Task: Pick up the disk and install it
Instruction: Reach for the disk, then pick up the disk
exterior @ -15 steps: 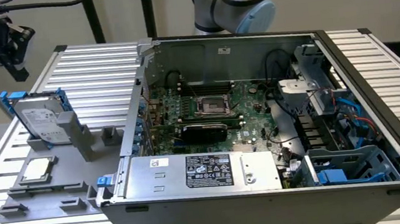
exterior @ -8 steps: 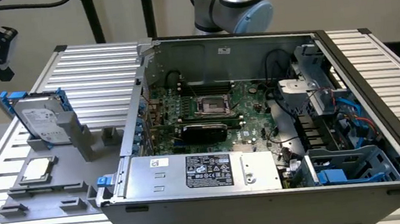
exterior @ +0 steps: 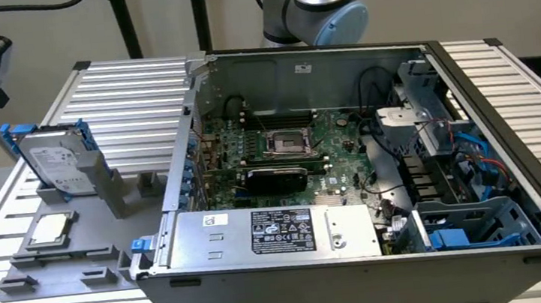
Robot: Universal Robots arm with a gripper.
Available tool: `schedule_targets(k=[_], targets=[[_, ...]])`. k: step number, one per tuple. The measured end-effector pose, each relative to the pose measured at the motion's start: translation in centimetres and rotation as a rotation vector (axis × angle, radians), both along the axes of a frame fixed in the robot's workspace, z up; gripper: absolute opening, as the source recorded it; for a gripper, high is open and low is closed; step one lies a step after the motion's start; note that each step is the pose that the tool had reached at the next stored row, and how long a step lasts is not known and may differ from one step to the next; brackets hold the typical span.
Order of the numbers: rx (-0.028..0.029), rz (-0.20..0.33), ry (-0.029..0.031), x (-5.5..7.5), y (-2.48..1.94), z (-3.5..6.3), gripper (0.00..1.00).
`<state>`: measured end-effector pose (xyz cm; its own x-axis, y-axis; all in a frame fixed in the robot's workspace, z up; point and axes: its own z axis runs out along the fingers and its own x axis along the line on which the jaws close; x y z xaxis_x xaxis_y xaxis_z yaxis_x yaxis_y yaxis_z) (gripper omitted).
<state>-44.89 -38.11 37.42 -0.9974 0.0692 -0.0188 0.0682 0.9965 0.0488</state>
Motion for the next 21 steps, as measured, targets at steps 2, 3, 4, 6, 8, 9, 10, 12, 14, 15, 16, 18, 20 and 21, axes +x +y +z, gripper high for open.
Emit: schedule_targets(k=[2, 3, 4, 6, 8, 9, 10, 12, 14, 15, 16, 18, 20, 21], targets=[[0.0000, 0.000, 0.0000, 0.00, 0.00, 0.00, 0.11], [0.0000, 0.000, 0.0001, 0.00, 0.00, 0.00, 0.11], [0.0000, 0.000, 0.0001, 0.00, 0.00, 0.00, 0.11], [0.0000, 0.000, 0.0001, 0.00, 0.00, 0.00, 0.11], [-0.0001, 0.000, 0.0001, 0.00, 0.00, 0.00, 0.11], [0.0000, 0.000, 0.0001, 0.00, 0.00, 0.00, 0.11], [0.0000, 0.000, 0.0001, 0.00, 0.00, 0.00, 0.11], [0.0000, 0.000, 0.0000, 0.00, 0.00, 0.00, 0.11], [-0.0001, 0.000, 0.0002, 0.00, 0.00, 0.00, 0.11], [-0.0001, 0.005, 0.0002, -0.01, 0.00, -0.01, 0.11], [0.0000, 0.018, 0.0002, 0.00, 0.01, -0.03, 0.11], [-0.0001, 0.054, 0.0003, -0.01, 0.01, -0.08, 0.11], [-0.0001, 0.091, 0.0001, 0.00, 0.01, -0.15, 0.11], [-0.0001, 0.109, 0.0001, 0.00, 0.01, -0.19, 0.11]])
